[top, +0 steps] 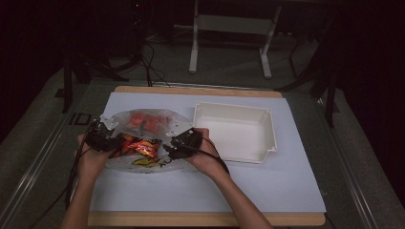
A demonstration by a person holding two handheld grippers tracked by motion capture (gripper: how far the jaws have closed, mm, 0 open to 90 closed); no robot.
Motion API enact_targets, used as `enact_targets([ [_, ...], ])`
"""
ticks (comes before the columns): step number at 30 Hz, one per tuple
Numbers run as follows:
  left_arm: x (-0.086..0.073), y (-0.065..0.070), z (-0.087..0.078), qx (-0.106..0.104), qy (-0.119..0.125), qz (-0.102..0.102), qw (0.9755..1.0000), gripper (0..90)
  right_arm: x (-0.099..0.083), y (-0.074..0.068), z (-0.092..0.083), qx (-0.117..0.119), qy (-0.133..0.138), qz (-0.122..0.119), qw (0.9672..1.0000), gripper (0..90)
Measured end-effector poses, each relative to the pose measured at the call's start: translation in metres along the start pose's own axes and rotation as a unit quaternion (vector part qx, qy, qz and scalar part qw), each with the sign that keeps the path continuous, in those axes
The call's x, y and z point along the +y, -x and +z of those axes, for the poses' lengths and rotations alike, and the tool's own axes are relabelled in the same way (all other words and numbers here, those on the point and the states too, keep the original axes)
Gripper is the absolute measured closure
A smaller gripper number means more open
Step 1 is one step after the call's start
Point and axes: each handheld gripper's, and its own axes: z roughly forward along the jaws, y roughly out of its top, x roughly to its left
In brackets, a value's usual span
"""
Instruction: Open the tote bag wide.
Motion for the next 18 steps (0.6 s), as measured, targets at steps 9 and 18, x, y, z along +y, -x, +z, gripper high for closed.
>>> enact_targets([
  [9, -0.003, 0.001, 0.001, -0.033, 0.005, 0.044, 0.9985, 89.5, 0.003, 0.038, 0.01, -0.012, -0.009, 0.058, 0.9982, 81.4],
  [18, -0.015, -0.01, -0.03, -0.119, 0.094, 0.082, 0.985, 90.0, 0.003, 0.071, 0.018, -0.024, -0.022, 0.12, 0.9922, 86.7],
])
